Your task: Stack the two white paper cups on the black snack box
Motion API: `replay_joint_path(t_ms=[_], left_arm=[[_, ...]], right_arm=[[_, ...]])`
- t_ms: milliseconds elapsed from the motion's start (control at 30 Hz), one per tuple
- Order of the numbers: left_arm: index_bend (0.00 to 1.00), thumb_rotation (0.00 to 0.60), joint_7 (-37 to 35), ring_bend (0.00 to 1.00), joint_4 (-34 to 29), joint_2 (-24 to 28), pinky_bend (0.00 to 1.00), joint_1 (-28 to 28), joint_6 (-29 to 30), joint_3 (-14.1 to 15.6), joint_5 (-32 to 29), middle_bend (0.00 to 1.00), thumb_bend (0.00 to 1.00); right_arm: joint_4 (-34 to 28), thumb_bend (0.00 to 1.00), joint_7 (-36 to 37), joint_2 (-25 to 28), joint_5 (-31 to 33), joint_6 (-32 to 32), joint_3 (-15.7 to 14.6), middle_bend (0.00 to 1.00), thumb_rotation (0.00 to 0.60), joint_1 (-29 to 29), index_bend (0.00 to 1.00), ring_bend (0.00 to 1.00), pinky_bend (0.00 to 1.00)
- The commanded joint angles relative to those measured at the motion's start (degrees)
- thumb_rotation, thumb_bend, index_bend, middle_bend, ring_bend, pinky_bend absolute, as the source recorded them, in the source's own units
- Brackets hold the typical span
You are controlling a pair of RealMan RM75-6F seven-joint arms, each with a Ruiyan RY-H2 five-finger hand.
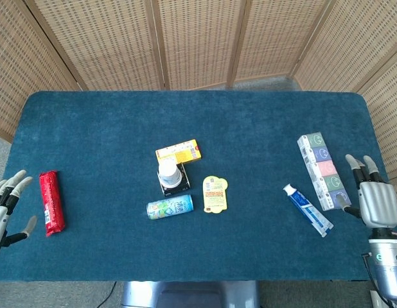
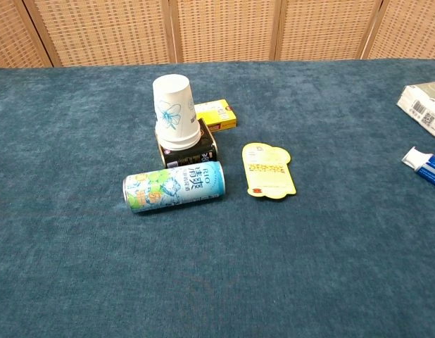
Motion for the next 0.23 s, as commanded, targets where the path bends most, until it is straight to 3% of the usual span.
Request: replay_joint_path(t_ms=[33,233], left_arm=[[0.0,0.6,-0.26,0.0,0.48,-0.43,0.03,-0.15,-0.25,-0.19,0.07,0.0,0.48],[0.0,0.6,-0.05,0.0,0.85,-0.96,0.03,-0.93,-1.81,-0.61,-0.5,0.0,0.48]], right_arm=[[-0.28,0.3,-0.37,0.02,-0.32,-0.11,0.26,0.18,0.6,-0.23,0.0,0.0,0.39],[-0.45,0.3,-1.17,-0.04,-0.05,-0.94,1.04,0.18,0.6,-0.63,0.0,0.0,0.39]])
